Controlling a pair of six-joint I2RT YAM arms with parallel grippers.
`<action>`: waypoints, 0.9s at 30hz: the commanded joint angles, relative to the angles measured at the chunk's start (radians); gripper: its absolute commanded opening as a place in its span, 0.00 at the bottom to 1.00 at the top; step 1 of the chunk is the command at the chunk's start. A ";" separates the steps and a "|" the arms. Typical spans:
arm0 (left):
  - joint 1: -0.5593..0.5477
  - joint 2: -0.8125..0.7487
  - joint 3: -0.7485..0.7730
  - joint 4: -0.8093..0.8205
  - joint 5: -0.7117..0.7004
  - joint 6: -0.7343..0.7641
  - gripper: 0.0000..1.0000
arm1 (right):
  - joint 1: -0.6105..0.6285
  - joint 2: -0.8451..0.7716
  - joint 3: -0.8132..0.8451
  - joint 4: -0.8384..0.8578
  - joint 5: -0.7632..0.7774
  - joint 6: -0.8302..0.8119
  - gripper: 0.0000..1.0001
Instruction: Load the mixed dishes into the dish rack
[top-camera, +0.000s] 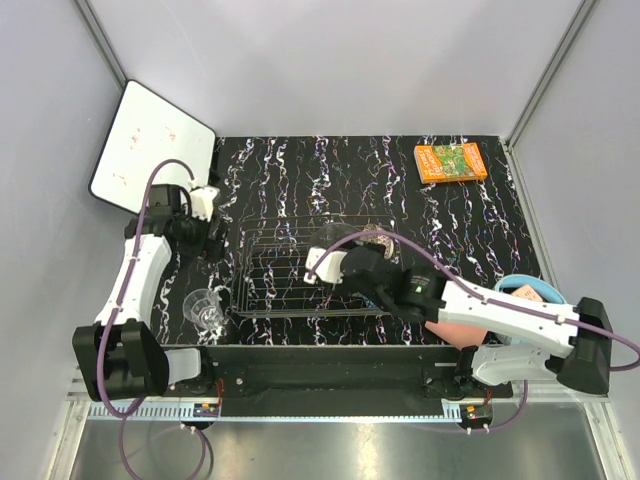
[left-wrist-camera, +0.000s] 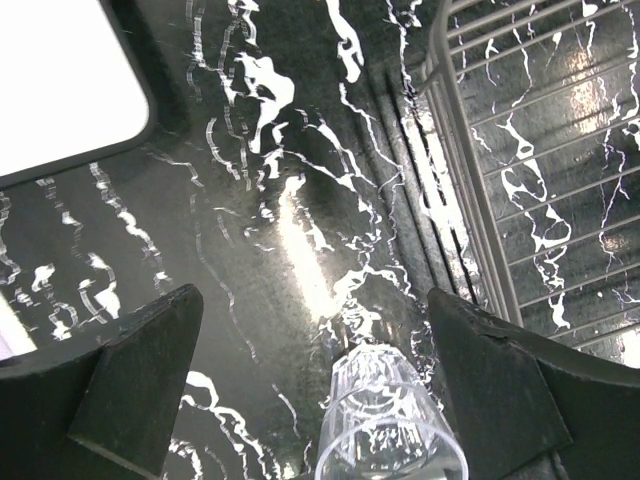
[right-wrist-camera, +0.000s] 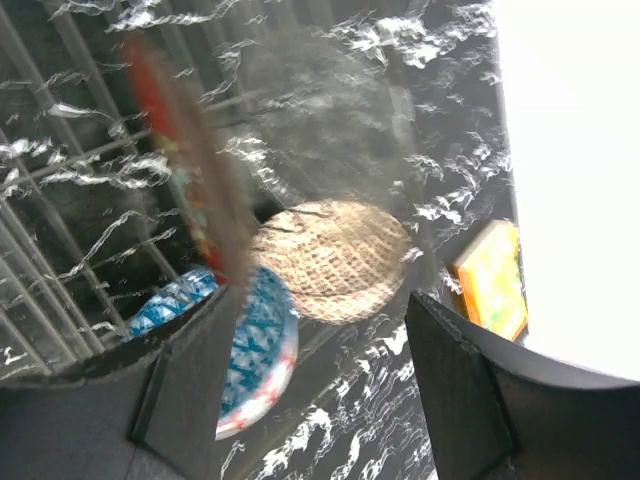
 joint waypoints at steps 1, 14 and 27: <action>0.050 -0.055 0.090 -0.072 0.037 0.045 0.99 | -0.005 -0.036 0.195 -0.088 0.159 0.125 0.74; 0.162 -0.291 -0.056 -0.350 0.012 0.307 0.99 | -0.086 -0.046 0.274 -0.115 0.106 0.564 0.56; 0.162 -0.192 -0.165 -0.272 0.009 0.287 0.92 | -0.152 -0.068 0.206 -0.112 0.086 0.678 0.54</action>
